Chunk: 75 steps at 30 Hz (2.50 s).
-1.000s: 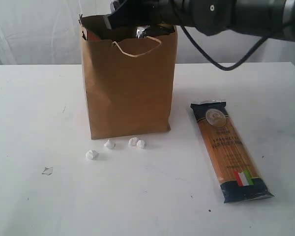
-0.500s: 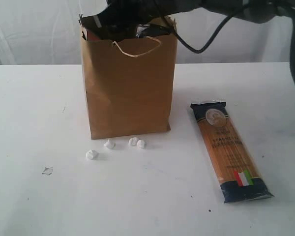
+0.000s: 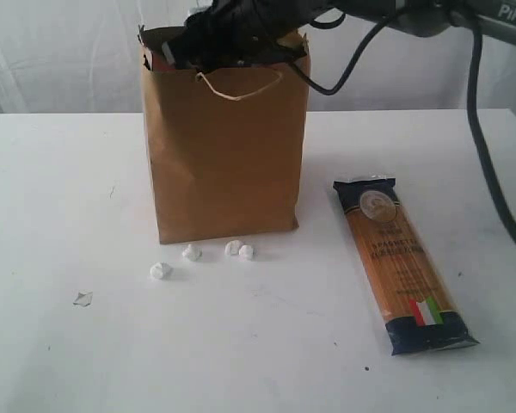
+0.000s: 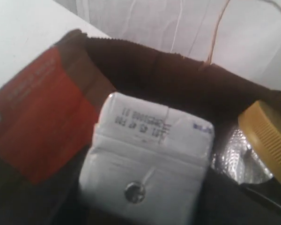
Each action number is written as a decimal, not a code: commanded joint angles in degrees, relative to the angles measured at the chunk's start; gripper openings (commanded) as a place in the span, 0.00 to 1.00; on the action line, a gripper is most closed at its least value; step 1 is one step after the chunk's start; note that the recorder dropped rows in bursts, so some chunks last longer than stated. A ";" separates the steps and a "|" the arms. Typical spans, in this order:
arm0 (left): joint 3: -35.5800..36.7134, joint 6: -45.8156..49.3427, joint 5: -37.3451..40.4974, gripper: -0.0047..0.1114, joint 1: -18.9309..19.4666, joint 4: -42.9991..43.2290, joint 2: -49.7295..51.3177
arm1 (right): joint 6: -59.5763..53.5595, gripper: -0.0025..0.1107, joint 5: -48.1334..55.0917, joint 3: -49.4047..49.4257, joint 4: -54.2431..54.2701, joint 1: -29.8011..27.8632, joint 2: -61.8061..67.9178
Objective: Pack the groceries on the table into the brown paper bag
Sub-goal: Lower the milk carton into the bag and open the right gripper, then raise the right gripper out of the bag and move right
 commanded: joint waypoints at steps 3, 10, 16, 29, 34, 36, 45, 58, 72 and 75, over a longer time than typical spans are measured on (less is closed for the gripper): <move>0.20 -0.08 -0.60 0.04 0.11 -0.45 -0.17 | 1.24 0.02 0.79 -0.80 -0.25 -0.29 -0.37; 0.20 -0.08 -0.60 0.04 0.11 -0.45 -0.17 | 1.24 0.28 2.47 -0.80 0.32 -0.17 -0.37; 0.20 -0.08 -0.60 0.04 0.11 -0.45 -0.17 | 1.32 0.67 2.68 -0.80 0.29 0.98 -0.59; 0.20 -0.08 -0.60 0.04 0.11 -0.45 -0.17 | 6.69 0.66 6.60 -0.69 -4.64 1.57 -3.24; 0.20 -0.08 -0.60 0.04 0.11 -0.45 -0.17 | 12.45 0.63 9.44 -0.57 -11.30 1.57 -4.29; 0.20 -0.08 -0.60 0.04 0.11 -0.45 -0.17 | 12.45 0.61 10.11 -0.57 -11.29 1.57 -4.86; 0.20 -0.08 -0.60 0.04 0.11 -0.45 -0.17 | 12.45 0.61 10.95 -0.57 -12.27 1.57 -7.33; 0.20 -0.08 -0.60 0.04 0.11 -0.45 -0.17 | 12.20 0.61 16.77 -0.57 -15.21 0.65 -11.20; 0.20 -0.08 -0.60 0.04 0.11 -0.45 -0.17 | 12.95 0.61 9.30 16.76 -16.01 -6.26 -26.64; 0.20 -0.08 -0.60 0.04 0.11 -0.45 -0.17 | 14.07 0.61 5.61 25.82 -16.27 -8.64 -32.64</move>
